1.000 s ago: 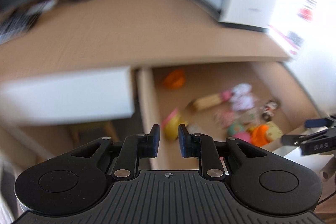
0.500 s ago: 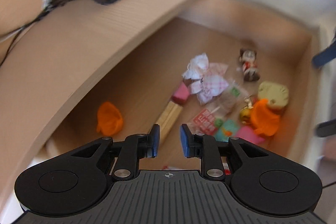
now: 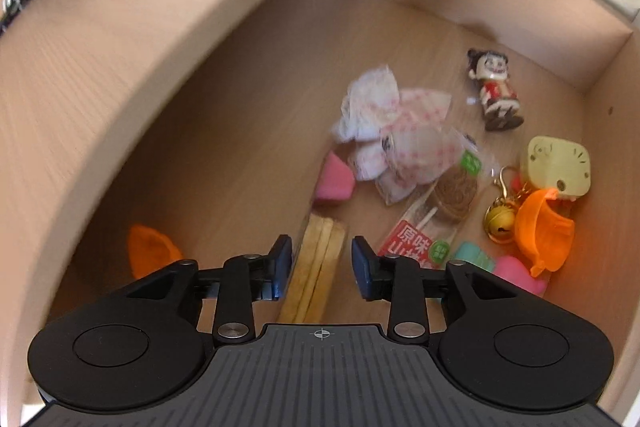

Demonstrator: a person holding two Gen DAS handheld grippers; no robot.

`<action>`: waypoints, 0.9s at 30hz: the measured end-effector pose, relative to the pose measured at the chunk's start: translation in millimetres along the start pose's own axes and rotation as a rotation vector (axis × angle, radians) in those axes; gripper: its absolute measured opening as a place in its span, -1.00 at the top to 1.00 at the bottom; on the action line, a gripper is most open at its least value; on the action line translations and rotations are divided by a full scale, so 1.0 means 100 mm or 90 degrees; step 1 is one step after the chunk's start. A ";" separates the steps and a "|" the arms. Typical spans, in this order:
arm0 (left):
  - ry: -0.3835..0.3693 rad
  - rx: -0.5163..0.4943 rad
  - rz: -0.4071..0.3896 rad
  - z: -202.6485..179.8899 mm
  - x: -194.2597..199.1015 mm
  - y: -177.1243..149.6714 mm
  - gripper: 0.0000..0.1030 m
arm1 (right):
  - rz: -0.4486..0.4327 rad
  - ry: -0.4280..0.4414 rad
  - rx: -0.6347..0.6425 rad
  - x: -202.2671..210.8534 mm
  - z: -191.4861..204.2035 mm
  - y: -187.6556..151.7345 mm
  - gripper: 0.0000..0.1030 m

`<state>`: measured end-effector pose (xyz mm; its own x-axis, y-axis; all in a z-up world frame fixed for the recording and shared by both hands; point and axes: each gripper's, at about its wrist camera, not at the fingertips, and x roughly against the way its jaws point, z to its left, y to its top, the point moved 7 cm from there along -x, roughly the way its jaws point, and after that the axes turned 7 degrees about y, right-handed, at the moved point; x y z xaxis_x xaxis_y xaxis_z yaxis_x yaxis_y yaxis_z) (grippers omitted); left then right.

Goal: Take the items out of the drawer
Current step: 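Grasp the clear biscuit stick pack with the left tool and lift, then place the biscuit pack on the desktop with the left tool while the right tool places the orange cup there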

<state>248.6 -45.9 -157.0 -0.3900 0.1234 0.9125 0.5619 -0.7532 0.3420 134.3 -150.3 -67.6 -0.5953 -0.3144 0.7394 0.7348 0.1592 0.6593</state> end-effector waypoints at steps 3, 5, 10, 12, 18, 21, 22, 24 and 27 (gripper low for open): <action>-0.033 0.082 0.014 0.08 -0.05 -0.08 0.33 | -0.009 -0.024 0.019 -0.04 -0.08 0.13 -0.91; -0.066 0.156 0.021 0.16 0.02 -0.14 0.47 | -0.019 -0.036 0.042 -0.07 -0.11 0.20 -0.91; -0.134 0.397 -0.051 0.43 0.71 -0.36 0.49 | -0.044 -0.035 0.175 -0.30 0.07 0.37 -0.91; -0.144 0.469 -0.090 0.51 1.03 -0.52 0.49 | -0.057 -0.039 0.251 -0.46 0.19 0.42 -0.91; -0.068 0.606 -0.114 0.61 1.58 -1.02 0.49 | -0.003 0.116 0.271 -1.11 0.56 0.55 -0.81; -0.027 0.681 -0.093 0.67 1.68 -1.29 0.49 | 0.014 0.168 0.266 -1.45 0.77 0.60 -0.74; -0.018 0.704 -0.087 0.69 1.70 -1.37 0.49 | 0.013 0.177 0.269 -1.56 0.84 0.61 -0.72; -0.006 0.740 -0.076 0.77 1.72 -1.45 0.49 | 0.002 0.177 0.275 -1.76 0.96 0.63 -0.69; 0.006 0.766 -0.059 0.85 1.65 -1.60 0.49 | -0.012 0.165 0.269 -2.04 1.10 0.64 -0.68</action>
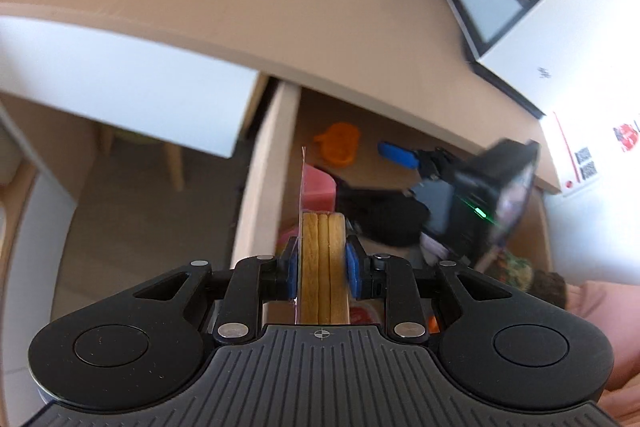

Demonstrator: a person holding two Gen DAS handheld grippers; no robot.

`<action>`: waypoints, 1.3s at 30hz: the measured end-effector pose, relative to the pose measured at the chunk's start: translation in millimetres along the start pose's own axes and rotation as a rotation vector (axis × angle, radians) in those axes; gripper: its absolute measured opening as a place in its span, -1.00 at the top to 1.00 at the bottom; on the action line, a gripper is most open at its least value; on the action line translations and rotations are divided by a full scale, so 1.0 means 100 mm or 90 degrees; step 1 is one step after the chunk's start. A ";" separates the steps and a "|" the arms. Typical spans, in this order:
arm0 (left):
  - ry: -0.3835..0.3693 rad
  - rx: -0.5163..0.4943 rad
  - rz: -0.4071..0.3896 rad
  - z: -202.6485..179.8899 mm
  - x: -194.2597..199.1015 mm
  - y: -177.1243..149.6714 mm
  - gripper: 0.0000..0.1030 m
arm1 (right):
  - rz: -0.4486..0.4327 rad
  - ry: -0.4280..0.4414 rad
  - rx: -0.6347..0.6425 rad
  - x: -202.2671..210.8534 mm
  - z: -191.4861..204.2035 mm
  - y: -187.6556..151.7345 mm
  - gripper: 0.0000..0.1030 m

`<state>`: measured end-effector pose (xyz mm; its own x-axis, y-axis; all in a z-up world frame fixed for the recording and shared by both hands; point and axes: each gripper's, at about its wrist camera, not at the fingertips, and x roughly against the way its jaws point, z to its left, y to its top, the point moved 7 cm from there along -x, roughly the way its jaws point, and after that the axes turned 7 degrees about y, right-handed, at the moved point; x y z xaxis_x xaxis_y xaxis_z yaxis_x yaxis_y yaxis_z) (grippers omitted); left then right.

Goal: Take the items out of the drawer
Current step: 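Place the biscuit pack on the desktop with the left tool while the right tool places the orange cup there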

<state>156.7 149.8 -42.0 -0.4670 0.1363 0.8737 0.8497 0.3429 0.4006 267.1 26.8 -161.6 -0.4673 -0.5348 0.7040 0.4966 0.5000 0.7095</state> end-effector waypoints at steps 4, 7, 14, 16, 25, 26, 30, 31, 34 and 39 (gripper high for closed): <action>0.013 0.011 -0.001 0.00 -0.01 -0.10 0.49 | 0.015 -0.011 -0.009 -0.33 0.09 -0.01 -0.21; 0.012 -0.001 -0.002 -0.07 -0.02 -0.12 0.49 | 0.052 0.019 -0.037 -0.36 0.06 0.02 0.22; -0.001 -0.099 0.004 -0.45 0.02 -0.15 0.49 | 0.066 -0.012 -0.112 0.65 -0.06 -0.02 0.22; -0.041 -0.132 -0.010 -0.70 0.06 -0.12 0.49 | 0.045 -0.038 -0.141 1.03 -0.12 -0.07 0.22; -0.104 -0.265 -0.088 -1.73 0.11 0.30 0.49 | -0.046 -0.196 -0.205 2.22 -0.62 -0.24 0.22; -0.108 -0.272 -0.099 -1.82 0.09 0.39 0.49 | -0.050 -0.206 -0.208 2.24 -0.70 -0.17 0.22; -0.096 -0.288 -0.138 -2.17 -0.16 0.75 0.49 | -0.056 -0.234 -0.222 2.29 -0.94 -0.17 0.22; -0.091 -0.291 -0.140 -2.25 -0.27 0.83 0.49 | -0.057 -0.236 -0.227 2.29 -1.02 -0.18 0.22; -0.089 -0.293 -0.127 -2.39 -0.72 1.02 0.49 | -0.055 -0.244 -0.229 2.29 -1.18 -0.21 0.22; -0.081 -0.295 -0.148 -2.43 -1.18 1.15 0.41 | -0.047 -0.260 -0.237 2.24 -1.35 -0.29 0.22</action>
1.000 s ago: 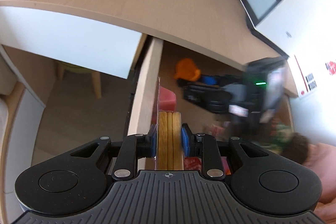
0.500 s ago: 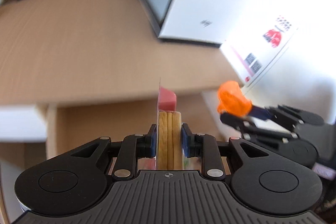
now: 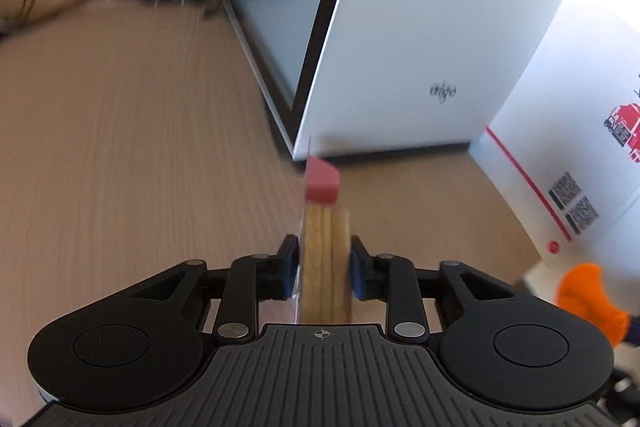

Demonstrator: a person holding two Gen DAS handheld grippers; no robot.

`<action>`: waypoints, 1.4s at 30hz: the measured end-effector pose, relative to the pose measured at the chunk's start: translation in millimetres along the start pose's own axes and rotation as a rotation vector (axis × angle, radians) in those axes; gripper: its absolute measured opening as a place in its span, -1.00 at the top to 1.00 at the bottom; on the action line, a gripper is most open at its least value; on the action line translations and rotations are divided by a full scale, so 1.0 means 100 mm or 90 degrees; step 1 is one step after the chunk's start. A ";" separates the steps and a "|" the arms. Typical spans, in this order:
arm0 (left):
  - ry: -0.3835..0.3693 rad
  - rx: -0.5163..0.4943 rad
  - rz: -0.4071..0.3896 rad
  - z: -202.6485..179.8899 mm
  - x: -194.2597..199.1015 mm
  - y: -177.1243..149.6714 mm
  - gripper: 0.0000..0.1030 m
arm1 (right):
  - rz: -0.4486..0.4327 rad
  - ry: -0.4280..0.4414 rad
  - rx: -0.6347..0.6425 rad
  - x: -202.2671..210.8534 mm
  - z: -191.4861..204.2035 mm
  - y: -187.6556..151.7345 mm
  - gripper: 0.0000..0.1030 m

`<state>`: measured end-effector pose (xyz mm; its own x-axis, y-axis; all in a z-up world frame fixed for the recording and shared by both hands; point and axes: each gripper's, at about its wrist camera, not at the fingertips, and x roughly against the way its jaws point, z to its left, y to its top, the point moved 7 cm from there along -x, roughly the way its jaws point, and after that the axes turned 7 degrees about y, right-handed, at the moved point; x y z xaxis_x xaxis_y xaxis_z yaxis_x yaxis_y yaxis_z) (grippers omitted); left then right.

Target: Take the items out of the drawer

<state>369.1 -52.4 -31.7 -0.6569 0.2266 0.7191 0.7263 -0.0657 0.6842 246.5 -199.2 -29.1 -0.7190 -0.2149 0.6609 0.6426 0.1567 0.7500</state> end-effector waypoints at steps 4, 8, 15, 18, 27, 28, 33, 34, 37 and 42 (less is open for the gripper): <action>0.001 0.005 -0.039 0.06 0.04 0.05 0.37 | 0.006 -0.019 -0.015 -0.11 -0.12 0.03 0.22; 0.030 0.028 -0.067 0.17 0.35 0.11 0.37 | -0.011 -0.016 -0.007 -0.25 -0.12 0.18 0.22; 0.103 0.002 -0.022 0.29 0.80 -0.07 0.37 | -0.006 0.011 0.012 -0.77 0.02 0.44 0.22; 0.114 0.007 -0.008 0.37 0.94 -0.21 0.37 | 0.005 0.018 0.012 -1.01 0.07 0.54 0.22; 0.135 0.038 0.029 0.63 1.15 -0.53 0.37 | 0.027 0.025 0.033 -1.34 0.24 0.61 -0.04; 0.134 0.036 0.031 0.63 1.15 -0.55 0.37 | 0.019 0.026 0.033 -1.31 0.25 0.62 -0.08; 0.090 0.002 0.067 0.67 1.16 -0.76 0.37 | -0.037 0.023 0.031 -0.94 0.31 0.64 -0.37; 0.077 -0.008 0.081 0.70 1.15 -0.82 0.37 | -0.049 0.021 0.031 -0.84 0.31 0.63 -0.45; 0.050 -0.029 0.134 0.83 1.10 -1.01 0.37 | -0.078 0.020 0.035 -0.54 0.32 0.53 -0.54; 0.037 -0.038 0.225 1.00 0.98 -1.29 0.38 | -0.104 0.032 0.019 -0.21 0.32 0.23 -0.61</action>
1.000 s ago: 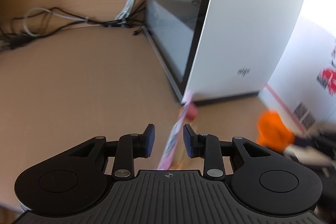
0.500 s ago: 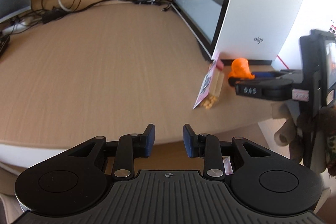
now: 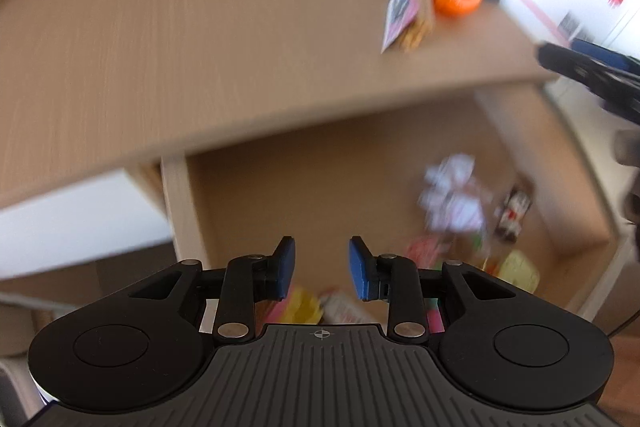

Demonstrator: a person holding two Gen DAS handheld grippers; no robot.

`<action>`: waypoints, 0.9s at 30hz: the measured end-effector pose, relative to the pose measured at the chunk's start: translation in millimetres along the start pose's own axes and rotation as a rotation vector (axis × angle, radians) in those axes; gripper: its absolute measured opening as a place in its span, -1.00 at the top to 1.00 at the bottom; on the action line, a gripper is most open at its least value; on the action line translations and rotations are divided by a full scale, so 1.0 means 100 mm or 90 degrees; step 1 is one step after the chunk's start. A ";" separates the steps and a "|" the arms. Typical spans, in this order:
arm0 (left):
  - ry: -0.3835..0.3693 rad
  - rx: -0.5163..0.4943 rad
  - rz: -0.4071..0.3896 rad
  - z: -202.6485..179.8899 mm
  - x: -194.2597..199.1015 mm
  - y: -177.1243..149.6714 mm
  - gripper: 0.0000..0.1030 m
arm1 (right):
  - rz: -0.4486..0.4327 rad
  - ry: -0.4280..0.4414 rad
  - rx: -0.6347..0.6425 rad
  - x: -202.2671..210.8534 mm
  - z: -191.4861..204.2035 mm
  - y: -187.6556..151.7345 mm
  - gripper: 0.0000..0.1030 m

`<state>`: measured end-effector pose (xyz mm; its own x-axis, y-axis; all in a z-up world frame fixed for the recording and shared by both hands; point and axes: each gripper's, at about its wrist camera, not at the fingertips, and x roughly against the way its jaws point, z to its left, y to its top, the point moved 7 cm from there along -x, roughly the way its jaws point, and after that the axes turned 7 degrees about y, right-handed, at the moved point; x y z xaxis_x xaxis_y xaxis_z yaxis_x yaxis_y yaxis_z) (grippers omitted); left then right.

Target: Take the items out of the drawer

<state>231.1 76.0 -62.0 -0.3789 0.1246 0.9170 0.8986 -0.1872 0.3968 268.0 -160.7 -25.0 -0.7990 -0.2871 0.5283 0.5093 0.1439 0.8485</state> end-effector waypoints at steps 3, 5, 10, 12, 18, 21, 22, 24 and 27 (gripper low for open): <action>0.001 -0.063 0.030 -0.08 -0.06 -0.15 0.37 | 0.068 0.043 -0.001 0.03 0.08 -0.18 -0.60; 0.006 -0.120 0.044 -0.15 -0.11 -0.23 0.37 | 0.089 0.046 0.015 0.06 0.12 -0.28 -0.60; 0.053 -0.270 0.055 -0.27 -0.22 -0.35 0.37 | 0.141 0.054 0.044 0.08 0.20 -0.57 -0.60; 0.076 -0.296 0.051 -0.27 -0.23 -0.34 0.37 | 0.152 0.057 0.041 0.08 0.21 -0.63 -0.60; 0.081 -0.283 0.079 -0.17 -0.31 -0.26 0.38 | 0.164 0.051 0.037 0.09 0.15 -0.71 -0.60; 0.066 -0.279 0.111 -0.19 -0.39 -0.30 0.30 | 0.169 0.050 0.023 0.07 0.10 -0.76 -0.60; 0.065 -0.272 0.116 -0.19 -0.42 -0.31 0.27 | 0.172 0.049 0.019 0.07 0.08 -0.77 -0.60; 0.082 -0.270 0.109 -0.21 -0.47 -0.30 0.32 | 0.175 0.044 0.017 0.06 0.05 -0.79 -0.60; 0.093 -0.249 0.096 -0.21 -0.49 -0.27 0.44 | 0.180 0.043 0.016 0.06 0.01 -0.83 -0.60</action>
<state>220.4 54.3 -117.3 -0.3028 -0.0659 0.9508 0.8058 -0.5504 0.2185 220.7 -173.0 -91.8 -0.6028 -0.2950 0.7413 0.7002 0.2498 0.6688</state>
